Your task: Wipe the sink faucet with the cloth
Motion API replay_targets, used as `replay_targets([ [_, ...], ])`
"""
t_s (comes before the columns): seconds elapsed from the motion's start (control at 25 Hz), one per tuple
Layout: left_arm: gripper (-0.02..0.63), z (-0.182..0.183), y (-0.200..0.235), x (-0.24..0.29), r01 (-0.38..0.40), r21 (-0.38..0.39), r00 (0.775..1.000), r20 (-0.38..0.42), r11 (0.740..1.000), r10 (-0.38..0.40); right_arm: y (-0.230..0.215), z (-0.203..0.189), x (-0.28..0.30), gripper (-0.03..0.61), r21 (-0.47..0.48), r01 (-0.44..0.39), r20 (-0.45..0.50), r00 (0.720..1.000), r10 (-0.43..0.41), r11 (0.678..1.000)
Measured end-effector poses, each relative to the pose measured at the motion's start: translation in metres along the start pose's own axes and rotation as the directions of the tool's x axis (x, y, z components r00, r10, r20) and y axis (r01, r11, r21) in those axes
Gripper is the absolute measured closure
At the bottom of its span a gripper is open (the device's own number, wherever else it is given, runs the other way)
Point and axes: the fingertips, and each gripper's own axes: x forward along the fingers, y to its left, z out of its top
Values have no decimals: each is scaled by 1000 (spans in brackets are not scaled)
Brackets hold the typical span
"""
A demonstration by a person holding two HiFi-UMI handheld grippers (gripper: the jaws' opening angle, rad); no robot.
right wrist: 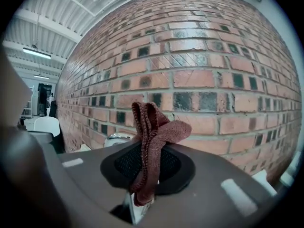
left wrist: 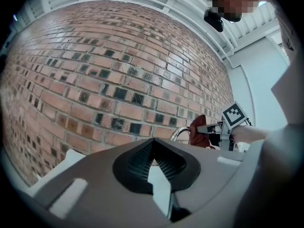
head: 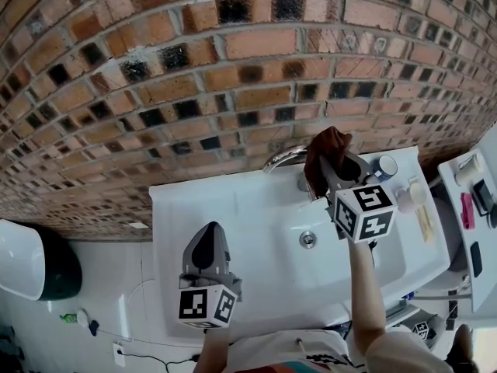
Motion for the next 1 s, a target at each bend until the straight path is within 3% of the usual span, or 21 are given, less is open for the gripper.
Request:
replay_targets([
  [0.28, 609, 0, 4, 0, -9, 0, 1000, -2, 1000, 9, -31, -48, 6, 528, -19, 121, -108, 986, -123, 992],
  [0.52, 609, -5, 3, 2, -10, 0, 1000, -16, 1000, 10, -22, -130, 26, 528, -45, 90, -298, 949, -99, 995],
  [1.0, 609, -11, 0, 8, 2, -5, 1000, -30, 1000, -3, 3, -138, 27, 528, -12, 68, -283, 957, -69, 998],
])
